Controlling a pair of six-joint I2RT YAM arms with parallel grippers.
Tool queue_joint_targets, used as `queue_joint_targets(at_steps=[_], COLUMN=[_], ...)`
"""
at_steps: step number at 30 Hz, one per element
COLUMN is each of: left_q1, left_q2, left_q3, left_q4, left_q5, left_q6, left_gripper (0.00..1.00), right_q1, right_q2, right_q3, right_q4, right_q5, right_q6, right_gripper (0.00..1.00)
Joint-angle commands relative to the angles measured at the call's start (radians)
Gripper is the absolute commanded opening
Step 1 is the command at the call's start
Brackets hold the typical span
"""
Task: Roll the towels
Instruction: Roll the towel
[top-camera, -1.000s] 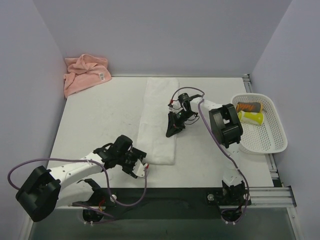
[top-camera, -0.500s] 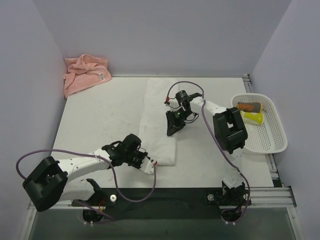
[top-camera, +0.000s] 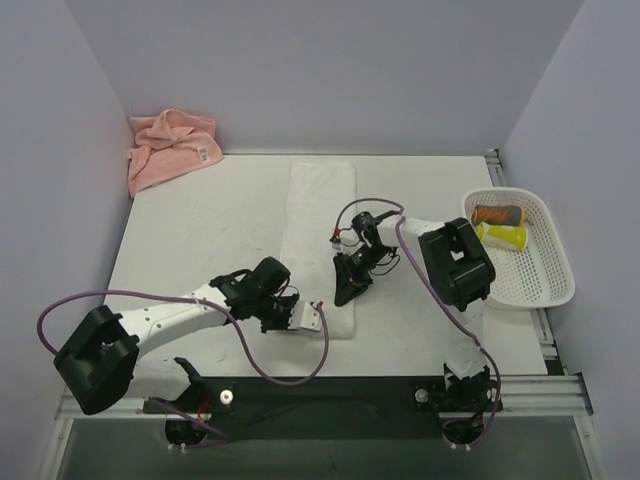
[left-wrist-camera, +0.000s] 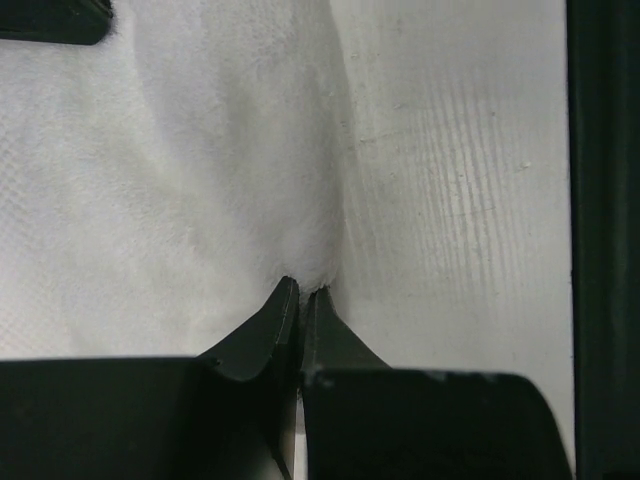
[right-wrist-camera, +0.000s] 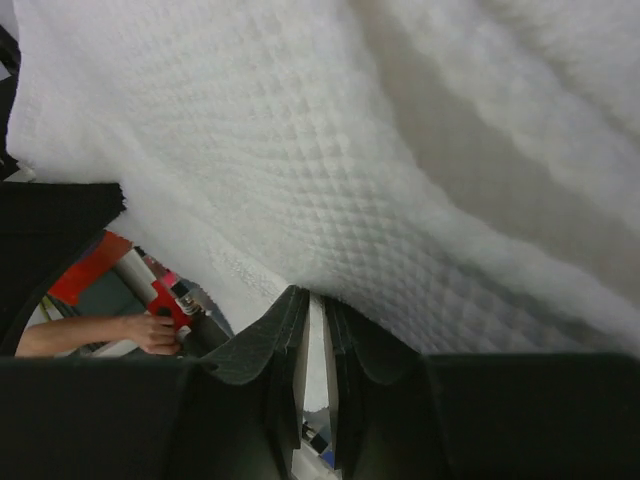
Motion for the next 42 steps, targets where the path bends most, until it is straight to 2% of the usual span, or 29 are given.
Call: queue_joint_targets(at_steps=[1,4,9,12,17,21,22,27,34,40,42], left_q1=[0.004,0.008,0.012,0.030,0.076,0.171,0.221,0.330,0.430,0.482,0.487], left_q2=[-0.031,-0.042,-0.058,-0.055,-0.026,0.050,0.082,0.188,0.412,0.552,0.576], left_q3=[0.064,0.092,0.112,0.138,0.189,0.253,0.270,0.397,0.526,0.540,0.546], left_q4=[-0.090,-0.129,-0.179,-0.205,-0.232,-0.252,-0.255,-0.260,-0.240,-0.186,-0.177], left_q5=[0.116,0.167,0.223,0.269,0.345,0.452,0.470,0.546,0.544,0.518,0.492], left_q6=[-0.069,-0.090,-0.116,-0.133,-0.167,-0.234,-0.248,-0.305,-0.345,-0.386,-0.394], left_gripper=[0.00,0.00,0.00,0.00,0.00,0.00,0.00,0.00,0.00,0.00,0.00], right_q1=[0.004,0.004,-0.022,-0.036,-0.031,0.007,0.014,0.049,0.049,0.034,0.021], right_q2=[0.019,-0.061,-0.158,-0.132,0.006,0.103,0.112,0.117,0.115,0.091,0.056], right_q3=[-0.007,0.020,0.173,0.284,0.391,0.390,0.375,0.316,0.306,0.322,0.324], right_q4=[-0.029,-0.051,-0.077,-0.075,-0.071,-0.065,-0.062,-0.040,-0.036,-0.037,-0.039], right_q5=[0.072,0.078,0.134,0.193,0.202,0.225,0.227,0.237,0.245,0.263,0.263], right_q6=[-0.015,-0.011,-0.034,-0.050,-0.053,-0.074,-0.083,-0.132,-0.173,-0.151,-0.136], right_gripper=[0.15,0.18,0.27,0.29,0.29,0.27,0.26,0.23,0.21,0.22,0.25])
